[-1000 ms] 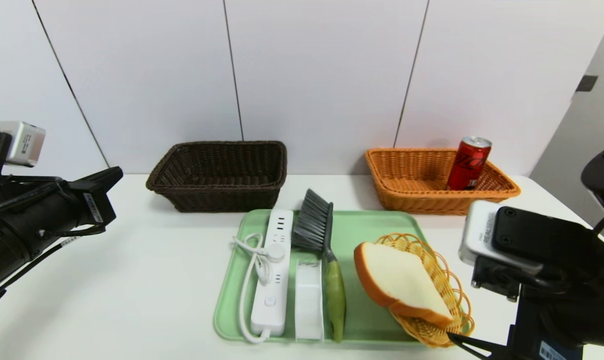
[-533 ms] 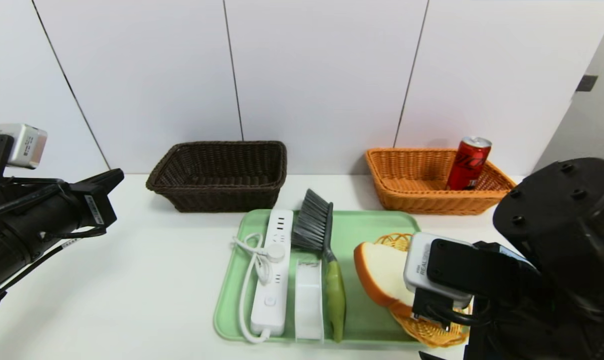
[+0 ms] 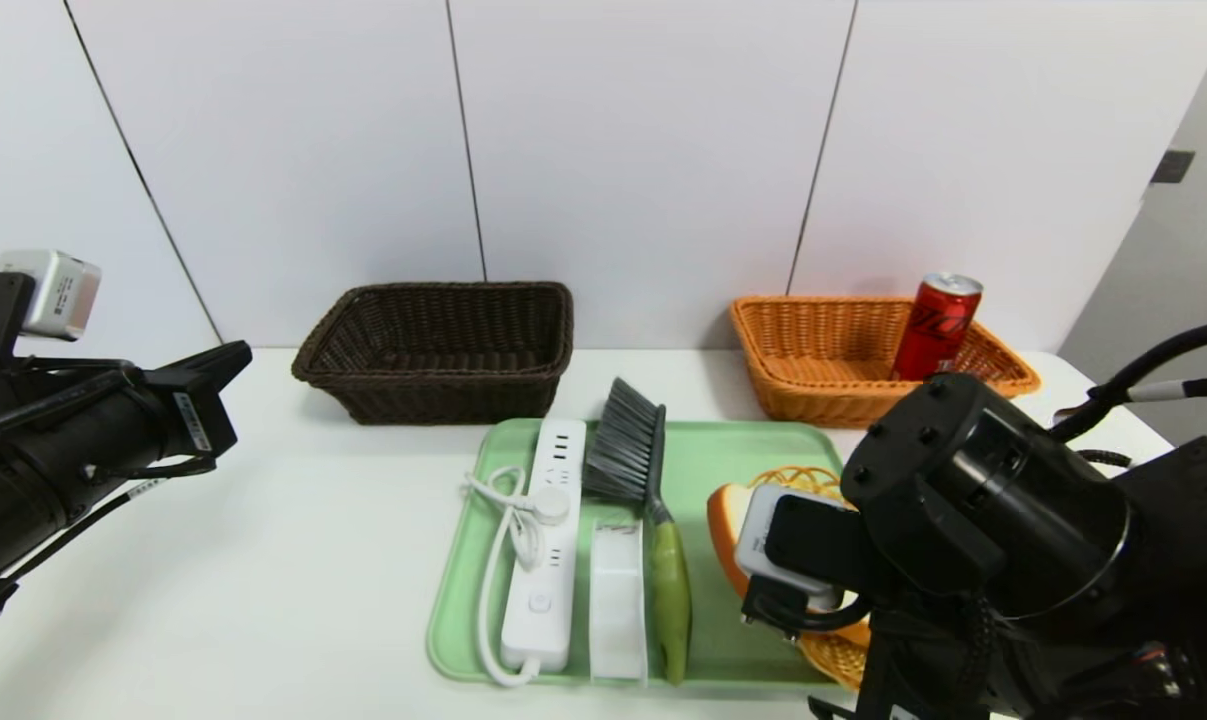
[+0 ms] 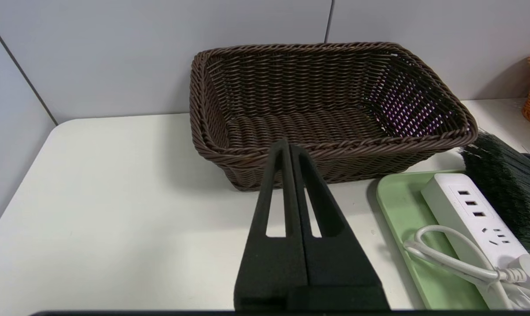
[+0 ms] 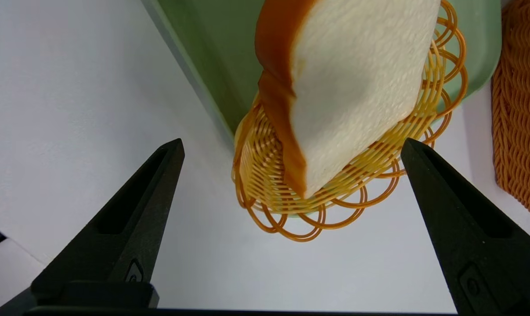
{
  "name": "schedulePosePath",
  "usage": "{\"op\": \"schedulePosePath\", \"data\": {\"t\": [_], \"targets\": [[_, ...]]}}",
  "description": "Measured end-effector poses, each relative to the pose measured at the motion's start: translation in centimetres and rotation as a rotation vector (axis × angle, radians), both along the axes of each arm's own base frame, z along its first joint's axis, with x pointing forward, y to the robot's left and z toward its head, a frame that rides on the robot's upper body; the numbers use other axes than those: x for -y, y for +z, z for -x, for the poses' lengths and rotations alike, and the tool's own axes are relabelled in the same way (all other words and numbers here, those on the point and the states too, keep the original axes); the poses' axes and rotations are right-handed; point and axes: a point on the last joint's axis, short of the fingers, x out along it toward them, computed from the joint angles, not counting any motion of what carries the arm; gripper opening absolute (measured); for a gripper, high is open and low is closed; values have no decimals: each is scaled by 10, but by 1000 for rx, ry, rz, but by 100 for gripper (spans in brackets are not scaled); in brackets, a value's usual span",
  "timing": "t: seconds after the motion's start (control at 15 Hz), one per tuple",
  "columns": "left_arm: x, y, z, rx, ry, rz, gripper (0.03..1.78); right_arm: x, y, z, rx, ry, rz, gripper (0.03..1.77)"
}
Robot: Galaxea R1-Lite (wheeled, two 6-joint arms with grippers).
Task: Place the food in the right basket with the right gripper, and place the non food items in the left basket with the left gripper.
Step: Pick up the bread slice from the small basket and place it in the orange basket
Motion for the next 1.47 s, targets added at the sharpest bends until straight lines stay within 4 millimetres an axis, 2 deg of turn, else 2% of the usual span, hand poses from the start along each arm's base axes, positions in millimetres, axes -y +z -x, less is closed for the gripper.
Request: {"op": "schedulePosePath", "data": {"t": [0.47,0.87,1.47], "targets": [[0,-4,1,-13,-6,-2,4,-11,-12,-25,-11,-55,26,170],[0,-4,1,-14,-7,-2,4,-13,-24,-41,-22,-102,68,170],[0,-3,4,-4,-5,0,4,-19,-34,-49,-30,-110,69,170]]}}
